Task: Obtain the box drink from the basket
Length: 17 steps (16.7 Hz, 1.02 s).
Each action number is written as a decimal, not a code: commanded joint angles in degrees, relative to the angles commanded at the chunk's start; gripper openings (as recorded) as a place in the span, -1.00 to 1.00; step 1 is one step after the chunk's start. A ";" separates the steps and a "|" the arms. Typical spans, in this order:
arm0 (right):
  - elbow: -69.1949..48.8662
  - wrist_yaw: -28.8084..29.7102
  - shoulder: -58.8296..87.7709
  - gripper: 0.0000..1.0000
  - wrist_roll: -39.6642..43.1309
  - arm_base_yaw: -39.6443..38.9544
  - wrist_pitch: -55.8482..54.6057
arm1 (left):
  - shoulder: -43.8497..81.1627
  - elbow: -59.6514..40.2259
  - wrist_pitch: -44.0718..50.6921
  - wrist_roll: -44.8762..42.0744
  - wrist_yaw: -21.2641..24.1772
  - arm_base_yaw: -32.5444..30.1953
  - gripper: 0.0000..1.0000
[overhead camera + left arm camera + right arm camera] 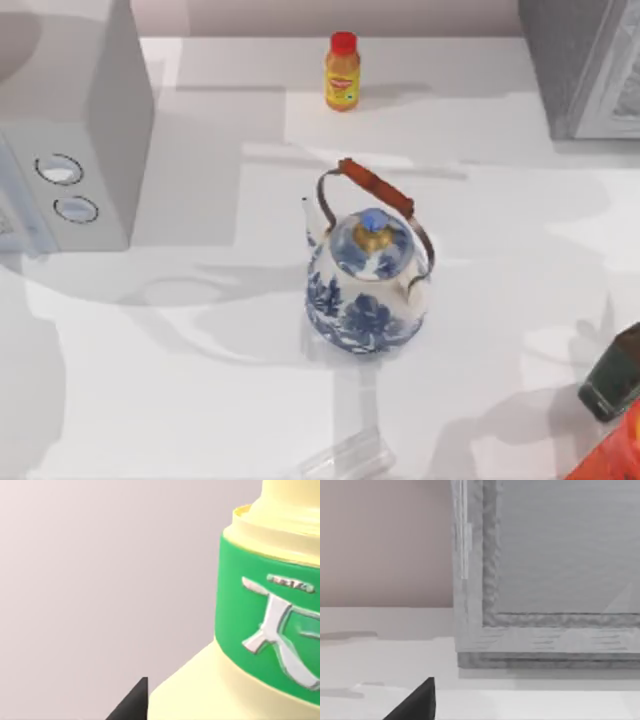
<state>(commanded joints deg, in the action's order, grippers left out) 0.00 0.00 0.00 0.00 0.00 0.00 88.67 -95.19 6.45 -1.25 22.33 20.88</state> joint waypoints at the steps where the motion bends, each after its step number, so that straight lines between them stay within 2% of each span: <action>1: 0.00 0.00 0.00 1.00 0.00 0.00 0.00 | -0.82 1.09 0.13 0.06 -0.27 -0.19 -1.00; 4: 0.00 0.00 0.00 1.00 0.00 0.00 0.00 | -6.35 7.15 0.09 0.10 -1.79 -1.43 -1.00; 8: 0.00 0.00 0.00 1.00 0.00 0.00 0.00 | -20.01 21.45 -1.03 -0.01 -5.13 -4.46 -1.00; 17: 0.00 0.00 0.00 1.00 0.00 0.00 0.00 | -63.06 68.54 -4.80 0.73 -15.23 -14.62 -1.00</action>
<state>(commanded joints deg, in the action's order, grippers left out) 0.00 0.00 0.00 0.00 0.00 0.00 25.62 -26.65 1.65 -0.52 7.09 6.26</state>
